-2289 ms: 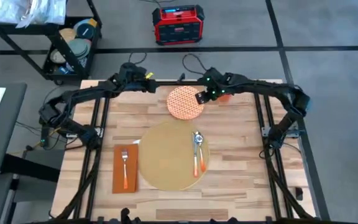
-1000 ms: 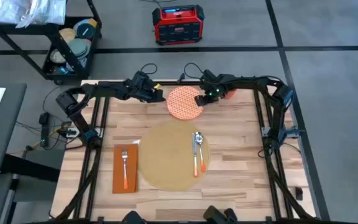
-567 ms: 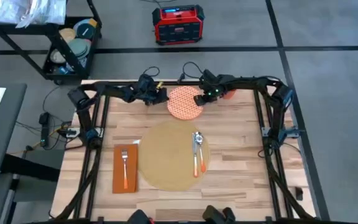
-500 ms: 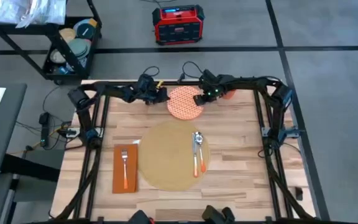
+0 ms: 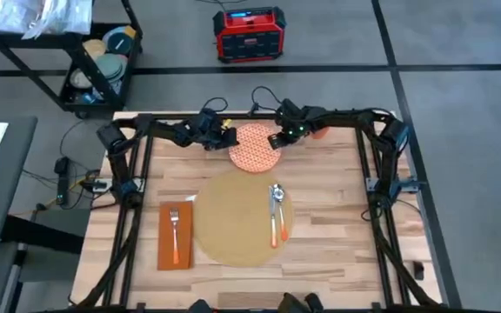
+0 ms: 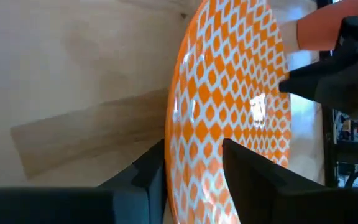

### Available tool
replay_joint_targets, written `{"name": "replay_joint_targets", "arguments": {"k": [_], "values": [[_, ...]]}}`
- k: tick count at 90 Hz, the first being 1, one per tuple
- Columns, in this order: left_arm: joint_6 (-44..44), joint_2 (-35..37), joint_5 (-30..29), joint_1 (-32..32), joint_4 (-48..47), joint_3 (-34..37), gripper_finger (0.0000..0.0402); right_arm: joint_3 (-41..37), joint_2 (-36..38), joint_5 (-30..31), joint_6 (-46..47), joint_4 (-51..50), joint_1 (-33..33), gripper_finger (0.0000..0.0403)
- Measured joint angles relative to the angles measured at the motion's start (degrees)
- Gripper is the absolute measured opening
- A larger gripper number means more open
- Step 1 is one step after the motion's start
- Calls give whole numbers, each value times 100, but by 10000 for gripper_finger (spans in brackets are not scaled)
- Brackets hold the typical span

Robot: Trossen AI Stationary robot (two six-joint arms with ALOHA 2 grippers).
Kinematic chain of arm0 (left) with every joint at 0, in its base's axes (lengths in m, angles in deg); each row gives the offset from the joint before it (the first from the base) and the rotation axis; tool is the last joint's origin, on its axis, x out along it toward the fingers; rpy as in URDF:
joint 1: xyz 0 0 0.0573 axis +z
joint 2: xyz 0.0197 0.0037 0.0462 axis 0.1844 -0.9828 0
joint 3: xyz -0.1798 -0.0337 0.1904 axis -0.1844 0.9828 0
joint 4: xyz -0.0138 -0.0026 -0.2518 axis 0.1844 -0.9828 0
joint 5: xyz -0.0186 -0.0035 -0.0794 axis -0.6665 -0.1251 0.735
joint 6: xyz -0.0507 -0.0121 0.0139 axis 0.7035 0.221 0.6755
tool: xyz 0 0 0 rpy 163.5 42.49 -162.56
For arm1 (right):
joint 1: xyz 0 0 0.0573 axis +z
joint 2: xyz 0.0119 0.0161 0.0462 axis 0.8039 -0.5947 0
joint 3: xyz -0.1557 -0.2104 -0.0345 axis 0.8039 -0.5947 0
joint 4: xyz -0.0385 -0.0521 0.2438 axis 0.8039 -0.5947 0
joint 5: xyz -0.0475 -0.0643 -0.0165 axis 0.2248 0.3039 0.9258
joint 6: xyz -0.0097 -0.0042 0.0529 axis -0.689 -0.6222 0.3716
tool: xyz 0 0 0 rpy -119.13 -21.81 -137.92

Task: Set table place
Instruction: Put the orange plate on top of the brown placemat to the left of the orange table knife

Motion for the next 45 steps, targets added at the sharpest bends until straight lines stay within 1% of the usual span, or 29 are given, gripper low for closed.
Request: {"name": "replay_joint_targets", "arguments": {"k": [10, 14, 29, 45], "values": [[69, 2, 88, 3, -52, 0, 31, 0, 0, -119, -78, -8, 4, 1], [128, 14, 216, 10, -8, -1, 16, -2, 0, -137, -83, -49, 4, 1], [285, 22, 413, 8, 14, -15, 8, 46, 8, -173, -158, -101, 82, 1], [534, 22, 546, -30, 191, -24, 3, 388, 0, -80, -417, -617, 282, 1]]}}
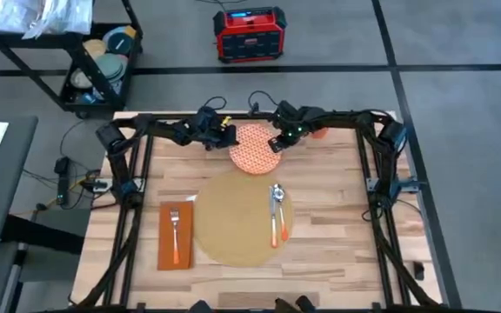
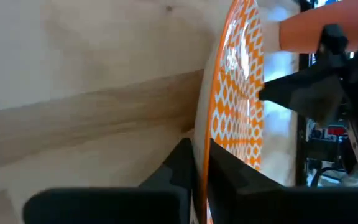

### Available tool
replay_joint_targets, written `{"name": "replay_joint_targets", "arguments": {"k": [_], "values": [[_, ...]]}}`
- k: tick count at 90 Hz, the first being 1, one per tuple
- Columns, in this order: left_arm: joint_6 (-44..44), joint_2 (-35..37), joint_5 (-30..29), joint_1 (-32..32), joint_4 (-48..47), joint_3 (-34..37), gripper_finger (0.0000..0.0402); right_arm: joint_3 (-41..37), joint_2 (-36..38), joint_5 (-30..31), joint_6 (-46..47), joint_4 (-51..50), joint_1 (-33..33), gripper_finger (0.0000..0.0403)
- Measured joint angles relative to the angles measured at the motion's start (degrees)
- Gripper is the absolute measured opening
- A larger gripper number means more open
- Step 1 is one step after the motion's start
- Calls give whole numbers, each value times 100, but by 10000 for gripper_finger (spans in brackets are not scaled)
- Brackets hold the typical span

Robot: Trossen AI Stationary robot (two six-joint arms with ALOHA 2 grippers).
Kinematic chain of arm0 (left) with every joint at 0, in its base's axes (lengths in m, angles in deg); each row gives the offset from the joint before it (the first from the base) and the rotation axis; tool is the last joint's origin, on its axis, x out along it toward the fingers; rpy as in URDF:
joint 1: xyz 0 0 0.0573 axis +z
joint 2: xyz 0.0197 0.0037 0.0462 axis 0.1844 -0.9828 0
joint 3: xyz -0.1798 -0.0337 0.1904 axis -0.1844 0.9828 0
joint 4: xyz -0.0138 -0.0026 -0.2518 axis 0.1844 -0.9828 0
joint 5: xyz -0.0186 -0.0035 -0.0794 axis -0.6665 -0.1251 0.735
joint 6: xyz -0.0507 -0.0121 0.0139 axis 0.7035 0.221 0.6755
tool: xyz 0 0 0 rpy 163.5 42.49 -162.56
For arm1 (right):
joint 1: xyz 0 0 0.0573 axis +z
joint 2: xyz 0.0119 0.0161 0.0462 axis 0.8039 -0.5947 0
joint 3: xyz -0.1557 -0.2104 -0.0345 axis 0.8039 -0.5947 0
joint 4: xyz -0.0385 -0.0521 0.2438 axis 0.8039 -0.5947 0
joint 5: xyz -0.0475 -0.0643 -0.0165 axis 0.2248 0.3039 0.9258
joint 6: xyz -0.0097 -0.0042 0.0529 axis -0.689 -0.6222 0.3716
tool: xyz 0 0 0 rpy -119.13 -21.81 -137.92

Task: Set table place
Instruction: Put the orange plate on top of the brown placemat to the left of the orange table knife

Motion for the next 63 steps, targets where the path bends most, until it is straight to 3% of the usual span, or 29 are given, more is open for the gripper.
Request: {"name": "replay_joint_targets", "arguments": {"k": [20, 41, 63], "values": [[83, 331, 80, -37, 4, 0, 0, 335, 0, 157, -419, -754, 254, 0], [-159, 601, 192, -172, -629, -26, 0, 510, 39, -387, -419, 30, 637, 1], [-280, 765, -192, -333, -942, -15, 0, 659, 344, 751, -413, 15, 854, 0]]}}
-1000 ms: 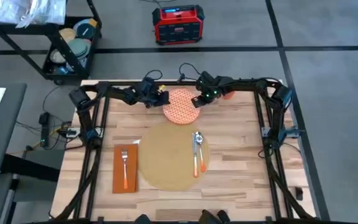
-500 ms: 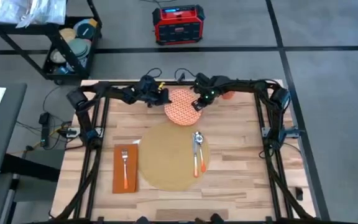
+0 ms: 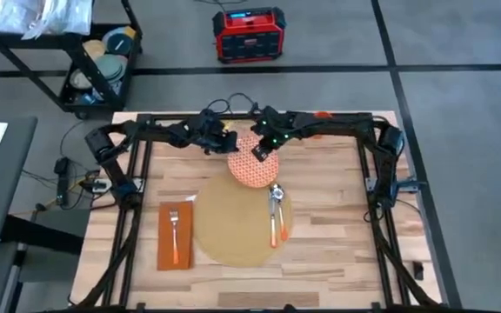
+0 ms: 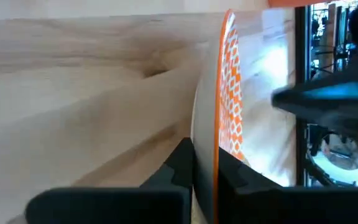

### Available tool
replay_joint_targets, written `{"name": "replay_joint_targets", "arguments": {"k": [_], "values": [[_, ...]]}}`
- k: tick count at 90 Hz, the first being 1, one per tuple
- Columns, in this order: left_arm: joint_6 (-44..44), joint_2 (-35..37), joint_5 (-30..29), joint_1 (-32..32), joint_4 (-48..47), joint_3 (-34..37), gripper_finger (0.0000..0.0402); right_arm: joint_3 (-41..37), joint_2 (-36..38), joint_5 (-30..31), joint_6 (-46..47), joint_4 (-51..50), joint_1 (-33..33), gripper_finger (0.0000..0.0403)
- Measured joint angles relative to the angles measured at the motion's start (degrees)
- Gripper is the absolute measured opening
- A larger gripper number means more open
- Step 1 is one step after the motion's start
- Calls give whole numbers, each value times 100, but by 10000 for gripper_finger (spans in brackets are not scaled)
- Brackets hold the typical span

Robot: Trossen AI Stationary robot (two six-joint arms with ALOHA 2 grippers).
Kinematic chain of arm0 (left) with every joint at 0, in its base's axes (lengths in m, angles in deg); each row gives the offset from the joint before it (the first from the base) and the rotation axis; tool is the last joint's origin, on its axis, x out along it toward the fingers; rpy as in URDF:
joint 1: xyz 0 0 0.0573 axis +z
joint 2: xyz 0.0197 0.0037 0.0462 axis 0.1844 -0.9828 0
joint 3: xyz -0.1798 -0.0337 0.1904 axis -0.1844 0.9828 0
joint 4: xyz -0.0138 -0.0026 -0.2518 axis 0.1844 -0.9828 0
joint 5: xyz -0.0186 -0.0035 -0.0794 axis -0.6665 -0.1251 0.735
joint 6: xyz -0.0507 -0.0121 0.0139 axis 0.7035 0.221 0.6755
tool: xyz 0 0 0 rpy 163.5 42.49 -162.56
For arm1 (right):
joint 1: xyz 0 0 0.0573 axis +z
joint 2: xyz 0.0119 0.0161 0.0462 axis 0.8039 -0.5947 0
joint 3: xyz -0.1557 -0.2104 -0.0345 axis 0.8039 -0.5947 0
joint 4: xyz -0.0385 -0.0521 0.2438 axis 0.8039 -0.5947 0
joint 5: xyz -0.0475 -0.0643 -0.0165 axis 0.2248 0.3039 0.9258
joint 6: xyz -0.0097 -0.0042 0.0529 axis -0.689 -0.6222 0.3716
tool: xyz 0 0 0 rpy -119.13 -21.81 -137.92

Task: Set table place
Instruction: Put the orange plate on top of the brown placemat to the left of the orange table knife

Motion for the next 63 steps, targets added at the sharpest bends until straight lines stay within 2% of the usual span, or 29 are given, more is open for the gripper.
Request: {"name": "replay_joint_targets", "arguments": {"k": [18, 27, 38, 49, 63], "values": [[148, 750, -69, 241, 232, -12, 0, 2, 746, 906, -316, -611, -267, 0], [210, 1218, -146, 299, -351, 9, 0, -82, 1139, 1259, -453, -1132, -431, 0], [27, 2048, -343, 98, -1150, 184, 0, -411, 1673, 1300, -470, -1481, -581, 0], [190, 3063, -895, -296, -1853, 833, 0, -972, 2272, 1331, -418, -1608, -542, 0], [1470, 4255, -1284, -1153, -1690, 1982, 0, -1713, 2982, 1328, -219, -1607, -335, 0]]}}
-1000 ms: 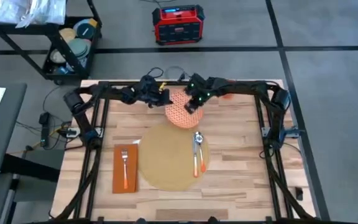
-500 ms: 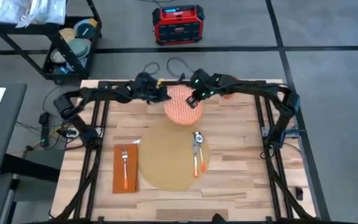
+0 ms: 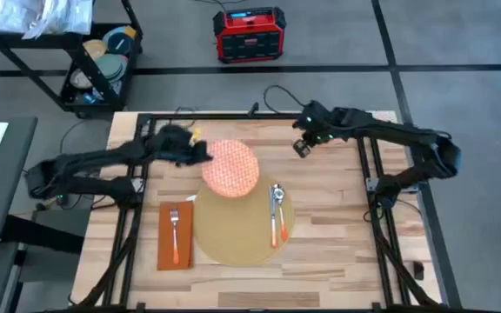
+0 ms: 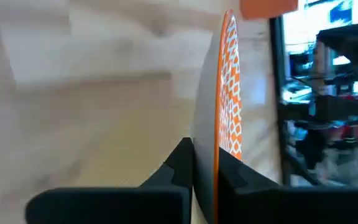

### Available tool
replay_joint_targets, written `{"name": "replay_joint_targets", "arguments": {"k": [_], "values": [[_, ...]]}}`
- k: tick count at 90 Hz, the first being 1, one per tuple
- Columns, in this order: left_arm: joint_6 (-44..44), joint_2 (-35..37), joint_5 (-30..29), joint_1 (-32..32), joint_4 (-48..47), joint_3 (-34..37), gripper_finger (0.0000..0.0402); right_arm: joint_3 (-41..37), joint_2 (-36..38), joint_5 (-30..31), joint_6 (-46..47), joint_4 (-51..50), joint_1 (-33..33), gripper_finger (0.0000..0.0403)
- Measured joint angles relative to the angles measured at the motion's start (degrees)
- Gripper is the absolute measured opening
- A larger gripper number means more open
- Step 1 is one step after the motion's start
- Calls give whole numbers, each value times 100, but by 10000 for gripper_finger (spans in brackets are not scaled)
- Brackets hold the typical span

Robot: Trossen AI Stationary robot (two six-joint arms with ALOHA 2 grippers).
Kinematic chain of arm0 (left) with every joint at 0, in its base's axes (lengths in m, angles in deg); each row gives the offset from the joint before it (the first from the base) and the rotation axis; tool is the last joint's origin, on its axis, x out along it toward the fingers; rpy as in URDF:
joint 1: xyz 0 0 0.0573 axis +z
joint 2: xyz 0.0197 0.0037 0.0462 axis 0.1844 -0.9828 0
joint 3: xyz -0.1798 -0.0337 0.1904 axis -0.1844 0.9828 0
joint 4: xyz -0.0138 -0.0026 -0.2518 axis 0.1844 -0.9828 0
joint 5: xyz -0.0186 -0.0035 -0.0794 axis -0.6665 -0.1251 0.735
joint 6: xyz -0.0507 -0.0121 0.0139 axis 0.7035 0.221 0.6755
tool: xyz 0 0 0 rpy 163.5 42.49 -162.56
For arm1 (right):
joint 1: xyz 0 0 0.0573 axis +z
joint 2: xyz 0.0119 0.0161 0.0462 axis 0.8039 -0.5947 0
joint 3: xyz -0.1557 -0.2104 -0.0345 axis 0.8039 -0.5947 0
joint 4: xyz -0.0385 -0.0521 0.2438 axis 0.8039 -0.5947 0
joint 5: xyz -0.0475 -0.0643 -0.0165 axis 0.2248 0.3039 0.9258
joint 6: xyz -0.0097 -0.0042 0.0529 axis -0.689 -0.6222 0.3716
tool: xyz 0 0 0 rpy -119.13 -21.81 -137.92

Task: Set table place
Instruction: Put the orange plate on top of the brown placemat to the left of the orange table knife

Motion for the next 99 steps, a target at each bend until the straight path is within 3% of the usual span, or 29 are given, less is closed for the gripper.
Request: {"name": "replay_joint_targets", "arguments": {"k": [10, 23, 47, 69, 77, 88, 99], "values": [[969, 494, -350, -695, 225, 631, 0, -319, 313, 113, 251, 10, 100, 0], [1897, 637, -1110, -1651, 703, 864, 0, -501, 458, 119, 414, 45, 109, 0], [2088, -47, -1662, -2837, 1350, 818, 0, -604, 453, 122, 460, 52, 109, 0], [2022, -1069, -1843, -3327, 1994, 828, 0, -604, 451, 122, 458, 47, 109, 0], [1862, -1469, -1741, -3343, 2550, 848, 0, -604, 448, 119, 458, 49, 106, 0], [1704, -1852, -2025, -3411, 3393, 815, 0, -604, 448, 119, 454, 38, 106, 0], [1650, -2094, -2074, -3469, 3457, 841, 0, -604, 448, 119, 440, 20, 121, 0]]}}
